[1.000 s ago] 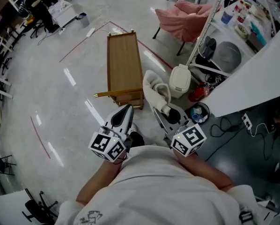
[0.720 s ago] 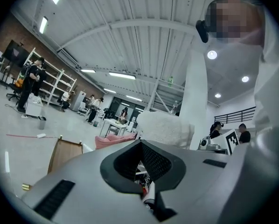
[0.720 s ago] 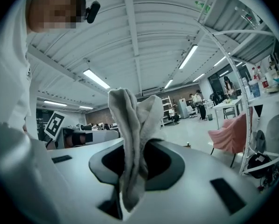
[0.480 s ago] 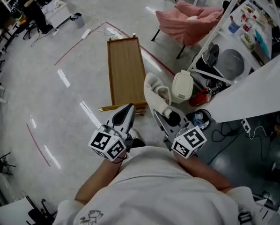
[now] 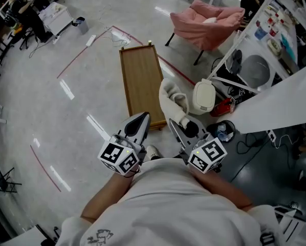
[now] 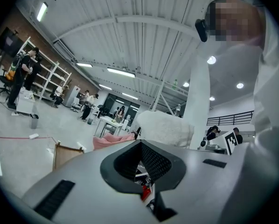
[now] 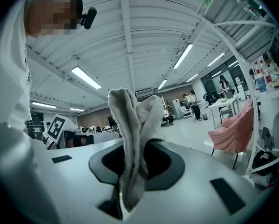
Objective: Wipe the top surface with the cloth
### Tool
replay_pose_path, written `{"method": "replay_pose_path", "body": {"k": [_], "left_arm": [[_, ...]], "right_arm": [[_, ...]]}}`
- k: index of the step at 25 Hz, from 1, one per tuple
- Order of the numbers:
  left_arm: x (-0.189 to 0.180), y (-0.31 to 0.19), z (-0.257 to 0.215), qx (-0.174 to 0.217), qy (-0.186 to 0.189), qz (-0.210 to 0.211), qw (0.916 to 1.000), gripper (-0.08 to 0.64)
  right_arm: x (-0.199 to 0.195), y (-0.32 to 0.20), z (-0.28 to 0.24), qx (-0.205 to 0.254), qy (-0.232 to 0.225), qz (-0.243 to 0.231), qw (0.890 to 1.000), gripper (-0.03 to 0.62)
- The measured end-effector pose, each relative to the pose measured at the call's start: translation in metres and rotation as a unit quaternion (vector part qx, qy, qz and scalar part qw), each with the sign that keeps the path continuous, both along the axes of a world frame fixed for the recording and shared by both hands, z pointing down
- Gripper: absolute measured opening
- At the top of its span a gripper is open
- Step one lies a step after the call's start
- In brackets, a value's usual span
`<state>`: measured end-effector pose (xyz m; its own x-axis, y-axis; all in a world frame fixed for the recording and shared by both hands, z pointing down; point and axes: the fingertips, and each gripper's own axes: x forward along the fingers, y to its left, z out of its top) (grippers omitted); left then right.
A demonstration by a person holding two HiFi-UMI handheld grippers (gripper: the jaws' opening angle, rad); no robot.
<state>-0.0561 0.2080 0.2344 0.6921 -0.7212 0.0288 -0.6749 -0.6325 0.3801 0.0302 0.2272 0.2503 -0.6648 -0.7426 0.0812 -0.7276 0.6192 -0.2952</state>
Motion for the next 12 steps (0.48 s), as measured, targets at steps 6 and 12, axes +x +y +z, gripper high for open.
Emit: {"method": "replay_pose_path", "body": {"k": [6,12], "left_arm": [[-0.004,-0.011,0.005,0.006,0.007,0.008,0.9999,0.008],[-0.008,-0.028,0.005,0.003,-0.007,-0.007,0.9999,0.008]], "right_arm": [[-0.004,-0.016,0.007,-0.002,0.003,0.006,1.0,0.083],[-0.01,-0.038,0.008,0.009,-0.004,-0.015,1.0,0.083]]}}
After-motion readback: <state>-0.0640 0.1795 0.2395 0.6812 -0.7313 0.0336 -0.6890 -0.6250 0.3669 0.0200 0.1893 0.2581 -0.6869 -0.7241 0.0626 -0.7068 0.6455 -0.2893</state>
